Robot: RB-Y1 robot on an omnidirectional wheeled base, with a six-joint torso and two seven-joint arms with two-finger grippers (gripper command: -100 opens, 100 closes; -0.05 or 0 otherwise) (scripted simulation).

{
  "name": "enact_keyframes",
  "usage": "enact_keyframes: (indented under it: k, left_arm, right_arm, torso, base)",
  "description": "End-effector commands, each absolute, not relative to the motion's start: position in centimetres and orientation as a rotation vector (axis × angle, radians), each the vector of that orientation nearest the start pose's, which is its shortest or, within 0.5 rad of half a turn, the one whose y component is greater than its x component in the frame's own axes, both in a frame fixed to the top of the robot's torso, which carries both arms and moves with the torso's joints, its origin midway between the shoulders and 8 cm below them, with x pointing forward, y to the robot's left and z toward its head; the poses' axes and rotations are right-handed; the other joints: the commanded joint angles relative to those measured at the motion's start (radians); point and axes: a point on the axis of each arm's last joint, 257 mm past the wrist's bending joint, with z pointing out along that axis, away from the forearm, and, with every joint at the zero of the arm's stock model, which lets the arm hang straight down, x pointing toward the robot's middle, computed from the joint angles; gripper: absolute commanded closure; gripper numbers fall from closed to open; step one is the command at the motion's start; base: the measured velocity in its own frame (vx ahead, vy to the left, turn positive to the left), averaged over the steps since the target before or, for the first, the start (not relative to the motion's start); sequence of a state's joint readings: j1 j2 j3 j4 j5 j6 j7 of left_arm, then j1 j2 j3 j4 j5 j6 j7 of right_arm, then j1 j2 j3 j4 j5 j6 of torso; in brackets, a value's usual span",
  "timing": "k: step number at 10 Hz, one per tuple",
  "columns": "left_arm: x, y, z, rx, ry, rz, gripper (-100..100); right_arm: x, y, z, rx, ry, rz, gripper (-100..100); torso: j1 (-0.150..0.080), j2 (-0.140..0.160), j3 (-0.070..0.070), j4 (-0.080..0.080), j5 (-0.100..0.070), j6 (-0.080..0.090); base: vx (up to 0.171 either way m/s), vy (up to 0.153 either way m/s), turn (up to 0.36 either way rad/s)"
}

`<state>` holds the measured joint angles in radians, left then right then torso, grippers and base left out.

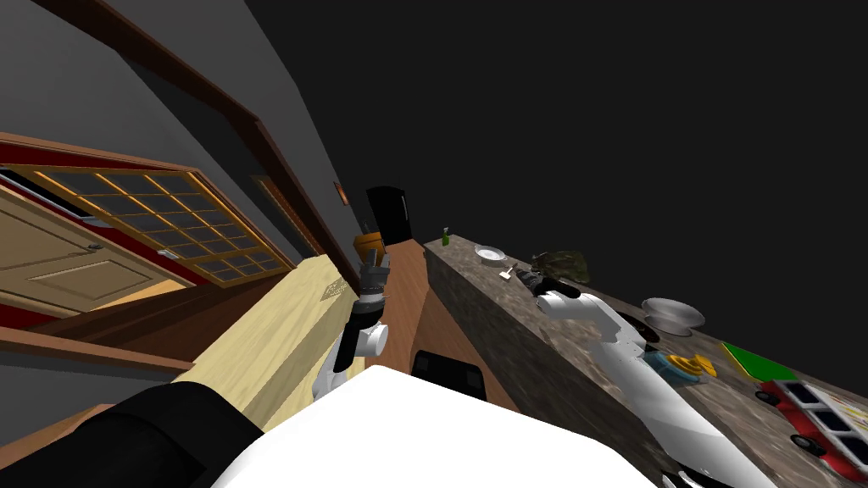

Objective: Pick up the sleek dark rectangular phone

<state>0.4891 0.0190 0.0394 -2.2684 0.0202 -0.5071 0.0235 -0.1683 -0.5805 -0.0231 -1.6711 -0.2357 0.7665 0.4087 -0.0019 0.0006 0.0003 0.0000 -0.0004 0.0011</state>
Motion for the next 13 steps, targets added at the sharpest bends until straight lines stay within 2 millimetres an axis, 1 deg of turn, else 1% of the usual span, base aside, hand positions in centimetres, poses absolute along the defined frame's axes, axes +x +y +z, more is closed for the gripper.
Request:
enact_keyframes:
  k: [1,2,3,5,6,7,8,9,10,11,12,13]
  left_arm:
    - [34.3,29.2,2.5,-0.656,0.601,-1.303,0]
    - [34.3,29.2,2.5,-0.656,0.601,-1.303,0]
    - [34.3,29.2,2.5,-0.656,0.601,-1.303,0]
    - [34.3,29.2,2.5,-0.656,0.601,-1.303,0]
    - [34.3,29.2,2.5,-0.656,0.601,-1.303,0]
    - [34.3,29.2,2.5,-0.656,0.601,-1.303,0]
    - [34.3,29.2,2.5,-0.656,0.601,-1.303,0]
    - [34.3,29.2,2.5,-0.656,0.601,-1.303,0]
    - [34.3,29.2,2.5,-0.656,0.601,-1.303,0]
    - [34.3,29.2,2.5,-0.656,0.601,-1.303,0]
    - [34.3,29.2,2.5,-0.656,0.601,-1.303,0]
    - [34.3,29.2,2.5,-0.656,0.601,-1.303,0]
  right_arm:
    - [55.9,-41.3,-22.4,0.948,1.877,0.319,-100]
    - [55.5,-41.5,-23.0,0.966,1.898,0.301,-100]
    - [55.8,-42.3,-23.3,0.965,1.933,0.266,-100]
    - [55.2,-42.6,-24.0,0.986,1.957,0.245,-100]
    - [55.2,-43.5,-24.5,0.993,2.002,0.205,-100]
    - [54.9,-43.6,-24.9,1.004,2.015,0.194,-100]
    - [54.7,-44.4,-25.4,1.009,2.057,0.159,-100]
    - [54.4,-44.5,-25.7,1.022,2.071,0.147,-100]
    - [54.2,-45.2,-26.2,1.028,2.113,0.116,-100]
    - [53.8,-45.3,-26.5,1.04,2.128,0.103,-100]
    - [53.4,-46.0,-27.1,1.049,2.173,0.073,-100]
    - [53.0,-46.0,-27.3,1.059,2.185,0.063,-100]
  torso:
    - [0.0,0.0,0.0,0.0,0.0,0.0]
    - [-0.001,0.0,0.0,0.0,0.0,0.0]
    - [-0.001,0.0,0.0,0.0,0.0,0.0]
    - [-0.001,0.0,0.0,0.0,0.0,0.0]
    - [0.0,0.0,0.0,0.0,0.0,0.0]
    - [0.0,0.0,0.0,0.0,0.0,0.0]
    - [-0.001,0.0,0.0,0.0,0.0,0.0]
    - [-0.002,0.0,0.0,0.0,0.0,0.0]
    - [-0.002,0.0,0.0,0.0,-0.001,0.0]
    - [-0.002,0.001,0.0,0.0,0.0,0.0]
    - [-0.002,0.001,0.0,0.0,-0.001,0.0]
    - [-0.002,0.0,0.0,0.0,-0.001,0.0]
  base:
    - [-0.007,-0.037,0.095]
    - [-0.01,-0.037,0.064]
    - [-0.015,-0.045,0.106]
    - [-0.005,-0.03,0.023]
    - [-0.008,-0.031,0.087]
    - [-0.009,-0.039,0.071]
    - [-0.013,-0.054,0.1]
    - [-0.011,-0.053,0.052]
    - [-0.02,-0.055,0.089]
    - [-0.019,-0.054,0.054]
    - [-0.013,-0.056,0.098]
    - [-0.012,-0.053,0.052]
